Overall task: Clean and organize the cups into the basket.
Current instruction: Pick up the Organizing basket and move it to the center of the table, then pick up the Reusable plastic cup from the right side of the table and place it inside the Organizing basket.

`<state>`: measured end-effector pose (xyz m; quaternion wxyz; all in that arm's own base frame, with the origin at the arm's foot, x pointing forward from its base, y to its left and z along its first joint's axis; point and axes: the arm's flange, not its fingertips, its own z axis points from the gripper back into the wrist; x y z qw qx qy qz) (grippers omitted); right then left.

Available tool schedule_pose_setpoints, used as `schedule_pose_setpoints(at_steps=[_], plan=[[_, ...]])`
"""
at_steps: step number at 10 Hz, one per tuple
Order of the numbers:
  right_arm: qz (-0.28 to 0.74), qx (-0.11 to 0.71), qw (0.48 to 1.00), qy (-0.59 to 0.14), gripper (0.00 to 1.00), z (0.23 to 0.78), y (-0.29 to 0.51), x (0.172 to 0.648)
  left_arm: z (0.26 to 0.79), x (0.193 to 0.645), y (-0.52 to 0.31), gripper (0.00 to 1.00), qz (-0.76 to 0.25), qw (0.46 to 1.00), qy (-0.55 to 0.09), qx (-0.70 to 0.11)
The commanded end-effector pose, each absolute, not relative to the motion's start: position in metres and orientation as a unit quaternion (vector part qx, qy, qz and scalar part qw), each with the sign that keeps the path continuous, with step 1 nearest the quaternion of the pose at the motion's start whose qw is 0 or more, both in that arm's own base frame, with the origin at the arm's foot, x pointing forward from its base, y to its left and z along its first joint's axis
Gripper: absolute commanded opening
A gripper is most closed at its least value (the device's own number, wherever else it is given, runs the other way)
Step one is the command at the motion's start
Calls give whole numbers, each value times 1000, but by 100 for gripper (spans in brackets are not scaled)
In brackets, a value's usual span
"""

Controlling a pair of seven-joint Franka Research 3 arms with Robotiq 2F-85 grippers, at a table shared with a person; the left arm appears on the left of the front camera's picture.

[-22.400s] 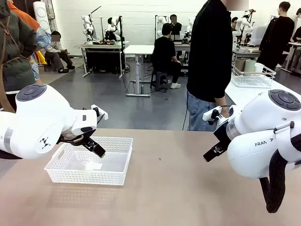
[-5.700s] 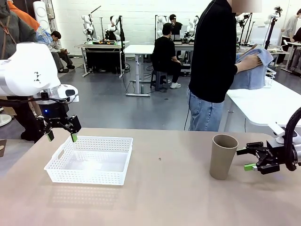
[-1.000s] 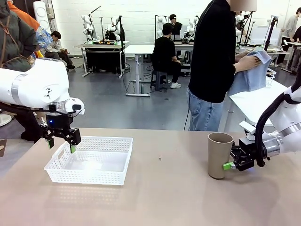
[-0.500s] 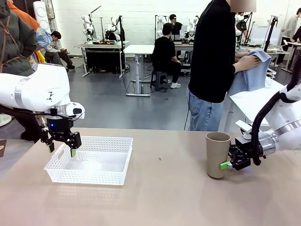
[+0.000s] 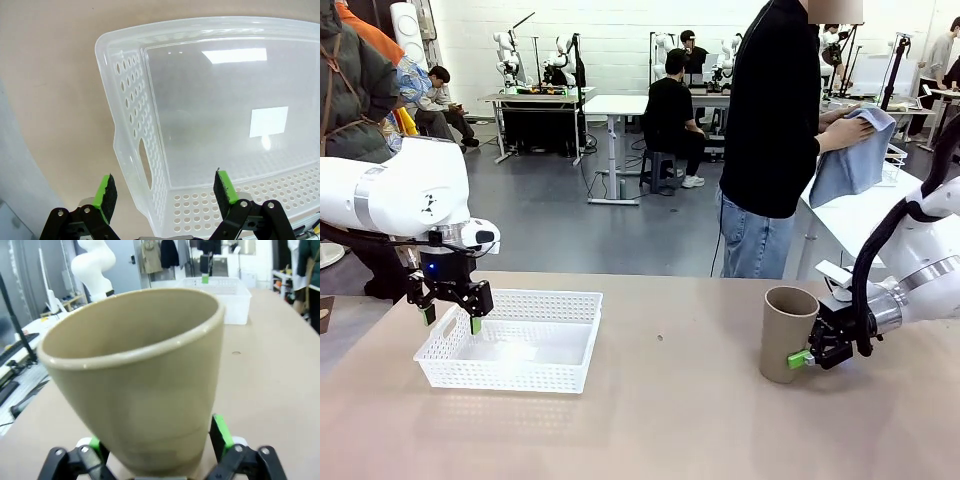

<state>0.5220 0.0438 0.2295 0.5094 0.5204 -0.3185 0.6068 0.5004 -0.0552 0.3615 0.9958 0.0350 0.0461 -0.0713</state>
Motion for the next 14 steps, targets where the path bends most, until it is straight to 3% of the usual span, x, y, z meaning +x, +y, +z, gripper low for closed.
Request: schedule_pose_setpoints(at_steps=[1, 5, 6, 7, 8, 9, 10, 11, 12, 13, 14], plan=[[612, 532, 502, -300, 100, 231, 52, 526, 356, 506, -54, 100, -64, 996, 57, 22], [619, 534, 491, -302, 100, 231, 55, 524, 349, 503, -55, 100, -92, 995, 46, 20], [626, 529, 487, -301, 40, 231, 55, 523, 349, 503, -56, 78, -103, 994, 41, 21], [627, 528, 487, -300, 40, 231, 54, 523, 350, 502, -55, 44, -100, 994, 45, 28], [625, 529, 489, -299, 0, 230, 54, 524, 350, 502, -53, 22, -99, 994, 44, 28], [625, 529, 491, -297, 35, 230, 53, 524, 351, 502, -52, 0, -97, 994, 45, 29], [624, 530, 492, -297, 0, 230, 53, 524, 351, 501, -52, 0, -97, 994, 44, 29], [624, 529, 492, -296, 0, 229, 53, 524, 352, 501, -51, 0, -97, 994, 44, 29], [624, 529, 492, -297, 0, 229, 53, 524, 352, 501, -51, 8, -97, 994, 44, 29], [624, 529, 493, -298, 21, 229, 53, 524, 352, 501, -51, 0, -95, 994, 46, 28], [623, 528, 494, -300, 21, 229, 52, 524, 352, 502, -51, 0, -92, 994, 49, 24]])
